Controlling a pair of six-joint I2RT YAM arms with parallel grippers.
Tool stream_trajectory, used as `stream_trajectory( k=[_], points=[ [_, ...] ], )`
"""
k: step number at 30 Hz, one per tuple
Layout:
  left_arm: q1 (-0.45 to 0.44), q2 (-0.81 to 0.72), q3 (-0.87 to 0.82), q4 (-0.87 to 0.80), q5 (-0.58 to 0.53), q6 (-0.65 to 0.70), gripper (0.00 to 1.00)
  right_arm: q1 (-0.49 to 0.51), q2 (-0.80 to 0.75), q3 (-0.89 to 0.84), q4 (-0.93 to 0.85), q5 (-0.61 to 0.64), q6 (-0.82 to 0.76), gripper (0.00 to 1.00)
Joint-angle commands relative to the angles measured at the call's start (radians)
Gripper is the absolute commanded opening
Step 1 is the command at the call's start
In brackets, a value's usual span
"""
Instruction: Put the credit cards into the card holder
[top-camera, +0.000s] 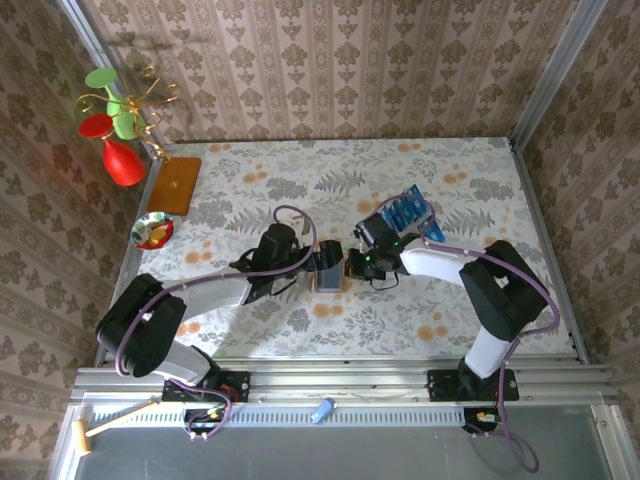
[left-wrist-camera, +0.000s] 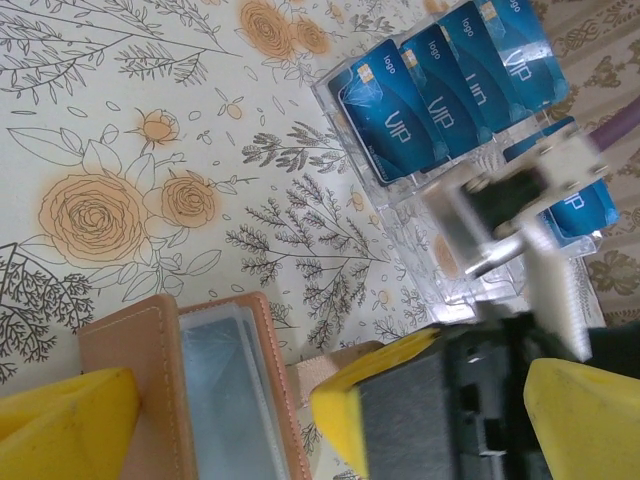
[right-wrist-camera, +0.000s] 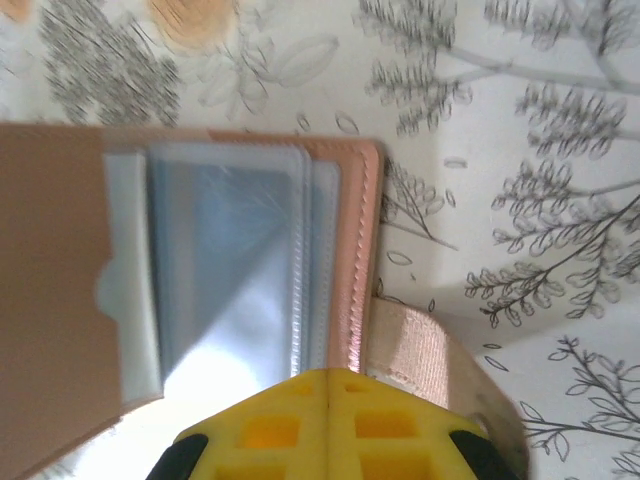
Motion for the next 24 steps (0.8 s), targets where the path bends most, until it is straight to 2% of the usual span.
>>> stream_trajectory(
  k=[1,11,24],
  points=[
    [-0.002,0.009,0.004,0.029,0.006,-0.011,1.00,-0.016,-0.068,0.035,-0.045,-0.020,0.003,0.00],
    [-0.006,0.006,0.018,0.026,0.009,-0.016,1.00,-0.087,-0.144,-0.032,-0.060,0.025,0.017,0.02],
    [-0.097,0.103,0.105,-0.005,-0.023,-0.002,1.00,-0.169,-0.222,-0.171,-0.036,0.030,0.019,0.03]
  ],
)
